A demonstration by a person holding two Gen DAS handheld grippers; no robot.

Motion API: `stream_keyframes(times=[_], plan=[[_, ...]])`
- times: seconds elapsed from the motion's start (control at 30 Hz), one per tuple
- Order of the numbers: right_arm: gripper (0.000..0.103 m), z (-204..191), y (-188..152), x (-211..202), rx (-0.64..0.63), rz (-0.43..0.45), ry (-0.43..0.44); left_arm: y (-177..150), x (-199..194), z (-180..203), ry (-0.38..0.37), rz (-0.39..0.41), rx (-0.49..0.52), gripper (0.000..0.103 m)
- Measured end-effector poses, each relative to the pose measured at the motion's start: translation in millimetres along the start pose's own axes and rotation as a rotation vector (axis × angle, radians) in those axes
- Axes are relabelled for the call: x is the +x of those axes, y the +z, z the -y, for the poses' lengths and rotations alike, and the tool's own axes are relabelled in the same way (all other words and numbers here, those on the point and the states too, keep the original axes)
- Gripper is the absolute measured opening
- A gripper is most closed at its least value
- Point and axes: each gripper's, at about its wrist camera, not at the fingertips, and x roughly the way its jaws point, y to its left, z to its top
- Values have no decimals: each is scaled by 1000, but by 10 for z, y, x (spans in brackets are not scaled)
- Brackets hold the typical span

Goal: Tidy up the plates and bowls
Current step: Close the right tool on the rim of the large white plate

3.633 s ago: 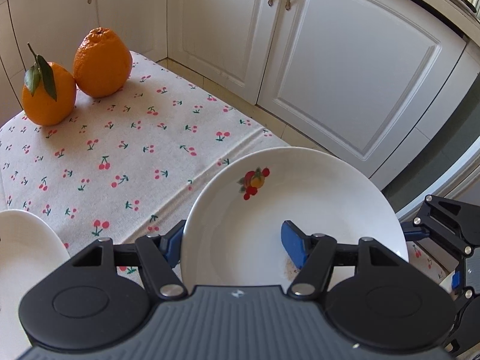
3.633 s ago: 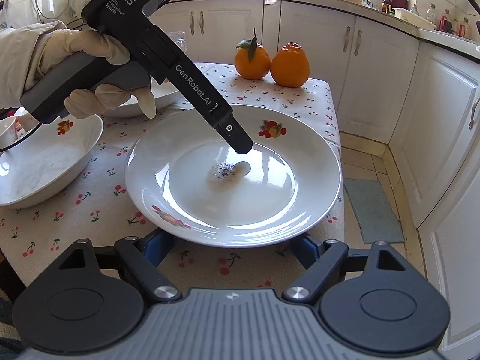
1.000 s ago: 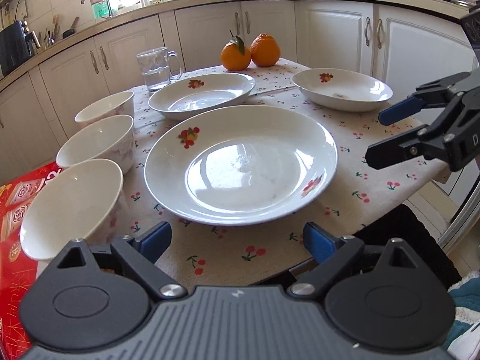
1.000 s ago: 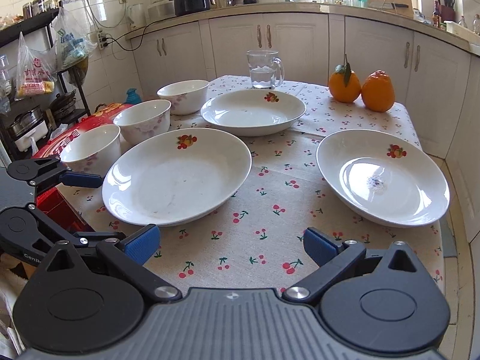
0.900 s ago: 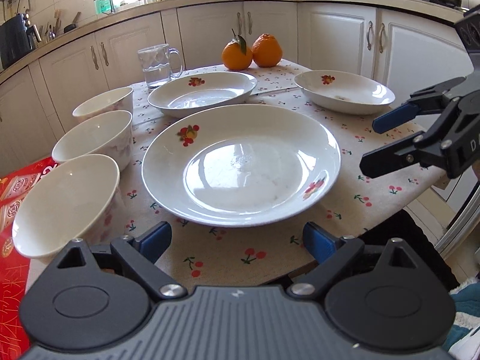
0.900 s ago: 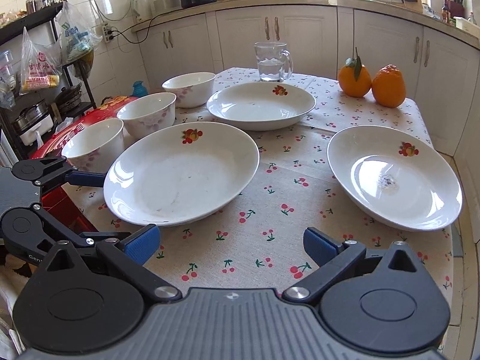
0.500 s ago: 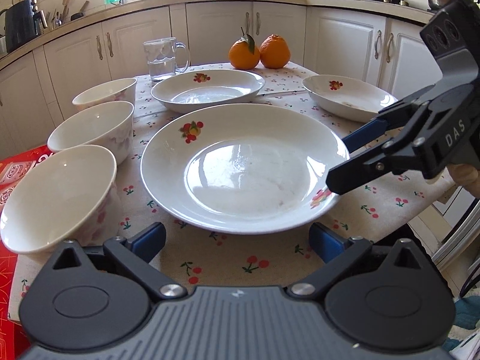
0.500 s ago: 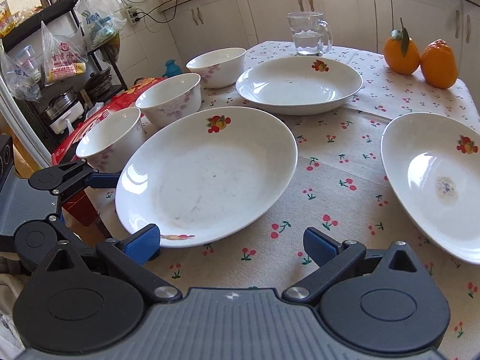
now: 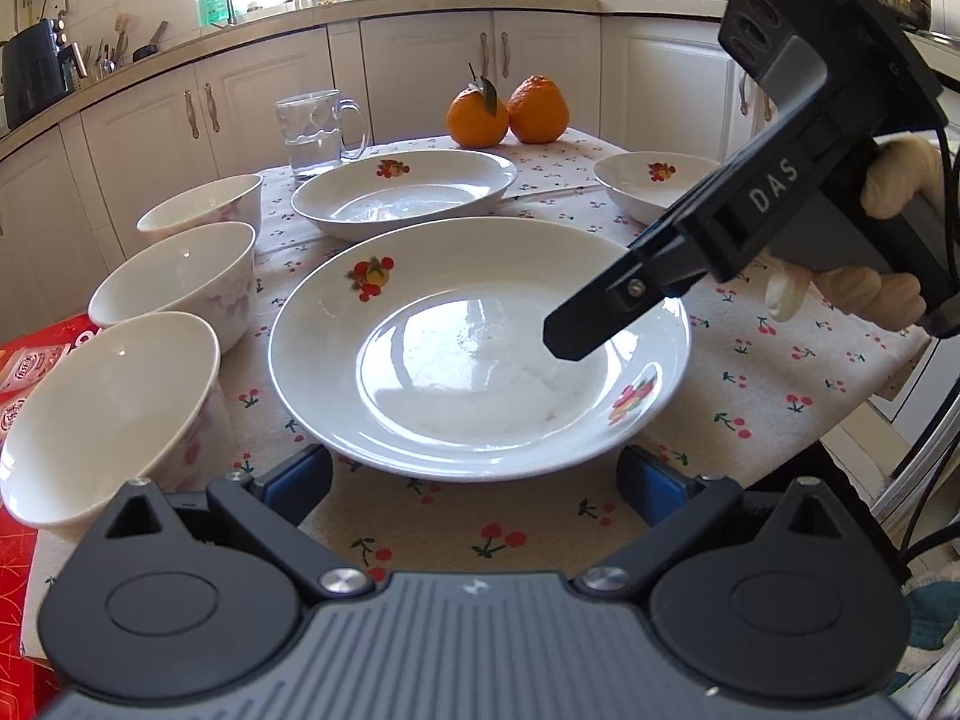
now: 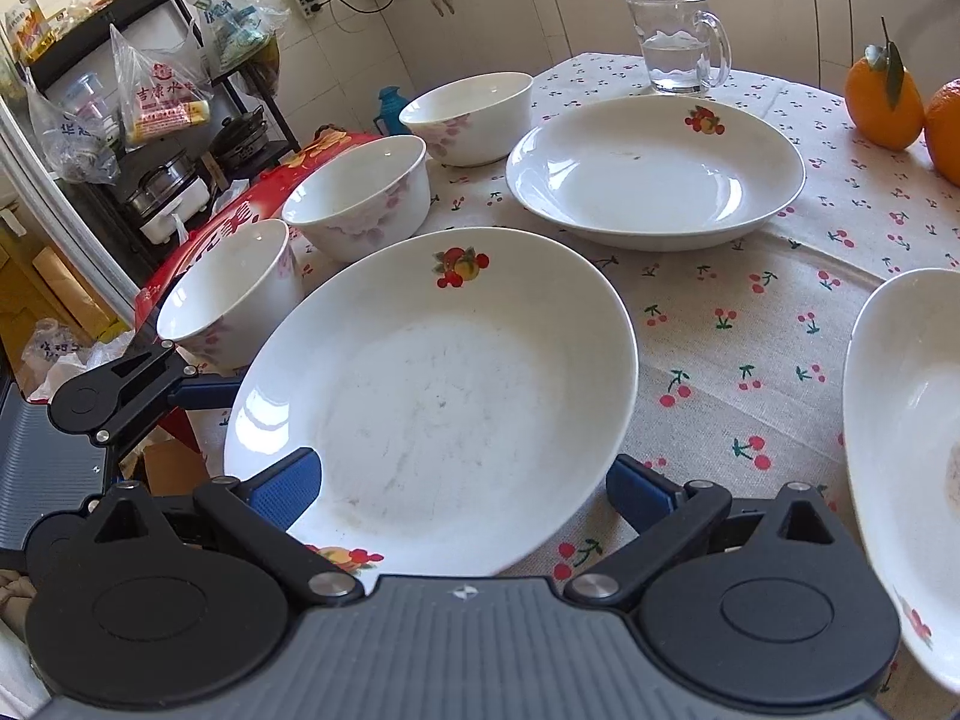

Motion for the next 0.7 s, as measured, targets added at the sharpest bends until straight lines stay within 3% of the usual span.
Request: stream_keyframes(times=[0.47, 0.7], plan=[[95, 165, 385, 184, -52, -81, 28, 2, -19, -35, -9, 18, -11, 95], [81, 233, 606, 304, -84, -114, 51, 9, -16, -33, -9, 16, -8, 95]])
